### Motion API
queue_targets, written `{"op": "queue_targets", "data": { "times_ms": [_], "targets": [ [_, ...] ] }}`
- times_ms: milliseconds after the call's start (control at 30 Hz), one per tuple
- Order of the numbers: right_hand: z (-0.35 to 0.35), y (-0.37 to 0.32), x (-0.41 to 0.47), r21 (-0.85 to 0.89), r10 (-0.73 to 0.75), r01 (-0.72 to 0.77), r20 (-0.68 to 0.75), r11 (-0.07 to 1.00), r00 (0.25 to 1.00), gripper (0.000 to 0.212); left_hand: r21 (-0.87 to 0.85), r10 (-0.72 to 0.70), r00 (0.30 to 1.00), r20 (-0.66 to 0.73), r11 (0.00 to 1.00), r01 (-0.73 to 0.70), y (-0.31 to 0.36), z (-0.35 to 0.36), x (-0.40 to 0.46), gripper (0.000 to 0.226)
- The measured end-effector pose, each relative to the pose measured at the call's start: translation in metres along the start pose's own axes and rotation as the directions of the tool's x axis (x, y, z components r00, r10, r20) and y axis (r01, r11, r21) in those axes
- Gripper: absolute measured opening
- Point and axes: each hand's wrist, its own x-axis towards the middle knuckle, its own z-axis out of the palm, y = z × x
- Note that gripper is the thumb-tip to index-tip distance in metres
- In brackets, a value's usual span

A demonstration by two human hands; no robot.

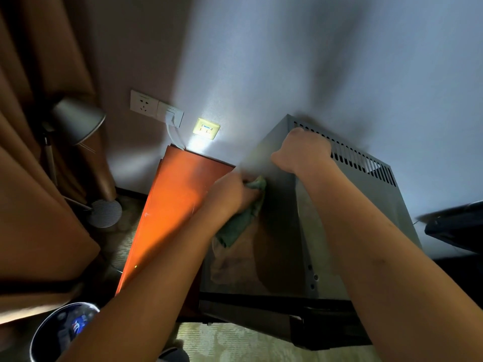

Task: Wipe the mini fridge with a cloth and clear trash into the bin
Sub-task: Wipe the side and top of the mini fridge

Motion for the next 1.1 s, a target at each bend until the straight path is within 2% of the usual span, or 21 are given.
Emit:
{"op": "queue_targets", "data": {
  "times_ms": [67, 133, 200, 367, 400, 467, 567, 633, 700, 733, 800, 833, 900, 1033, 1100],
  "targets": [
    [0.000, 0.001, 0.000, -0.003, -0.020, 0.020, -0.004, 1.000, 1.000, 0.062, -0.055, 0.081, 0.995, -0.056, 0.995, -0.084, 0.019, -0.008, 0.004, 0.012],
    [0.001, 0.003, 0.000, 0.014, -0.024, 0.024, -0.002, 1.000, 1.000, 0.062, -0.052, 0.083, 0.991, -0.101, 0.995, -0.089, 0.027, -0.010, 0.009, 0.012],
    [0.000, 0.004, 0.000, 0.034, -0.033, 0.033, 0.006, 0.999, 0.999, 0.059, -0.023, 0.022, 0.994, -0.109, 0.999, -0.025, 0.019, -0.006, 0.013, 0.010],
    [-0.003, 0.004, -0.003, 0.045, -0.030, 0.029, 0.024, 0.999, 0.999, 0.050, 0.208, -0.111, 0.994, 0.006, 0.972, 0.107, -0.011, 0.008, -0.002, 0.018],
    [-0.003, 0.004, -0.002, 0.041, -0.028, 0.027, 0.023, 0.999, 0.999, 0.048, 0.203, -0.111, 0.994, 0.021, 0.973, 0.105, -0.008, 0.007, -0.006, 0.023],
    [-0.002, 0.004, -0.001, 0.034, -0.031, 0.030, 0.026, 0.999, 0.999, 0.041, 0.177, -0.007, 1.000, 0.006, 0.984, 0.006, 0.007, -0.001, -0.008, 0.027],
    [-0.002, 0.003, 0.001, 0.035, -0.036, 0.035, 0.025, 0.999, 0.999, 0.037, 0.050, 0.117, 0.992, -0.053, 0.992, -0.114, 0.036, -0.017, -0.006, 0.016],
    [0.000, 0.002, 0.001, 0.043, -0.033, 0.033, 0.018, 0.999, 0.999, 0.041, 0.013, 0.105, 0.990, -0.092, 0.994, -0.104, 0.039, -0.016, 0.000, 0.007],
    [-0.001, 0.003, 0.001, 0.044, -0.034, 0.033, 0.024, 0.998, 0.999, 0.041, 0.024, 0.025, 0.994, -0.107, 0.999, -0.023, 0.025, -0.007, 0.003, 0.009],
    [-0.001, 0.004, 0.001, 0.044, -0.035, 0.034, 0.027, 0.998, 0.999, 0.039, 0.062, -0.026, 0.995, -0.095, 0.998, 0.032, 0.015, -0.003, 0.001, 0.015],
    [-0.003, 0.005, 0.001, 0.041, -0.035, 0.034, 0.037, 0.999, 0.999, 0.032, 0.242, -0.093, 0.995, -0.030, 0.965, 0.097, -0.001, 0.005, -0.004, 0.025],
    [-0.003, 0.004, 0.001, 0.039, -0.037, 0.036, 0.040, 0.999, 0.999, 0.028, 0.319, -0.112, 0.994, 0.010, 0.942, 0.103, -0.004, 0.007, -0.009, 0.027],
    [-0.003, 0.003, 0.003, 0.033, -0.039, 0.038, 0.046, 0.999, 0.998, 0.024, 0.359, -0.111, 0.992, 0.053, 0.930, 0.085, 0.004, 0.004, -0.016, 0.028],
    [-0.003, 0.001, 0.004, 0.025, -0.047, 0.046, 0.040, 0.999, 0.998, 0.023, 0.179, 0.067, 0.998, -0.002, 0.982, -0.065, 0.043, -0.018, -0.017, 0.021],
    [-0.001, 0.000, 0.003, 0.029, -0.038, 0.037, 0.029, 0.999, 0.999, 0.024, 0.104, 0.092, 0.994, -0.055, 0.991, -0.086, 0.051, -0.022, -0.014, 0.018]
  ]
}}
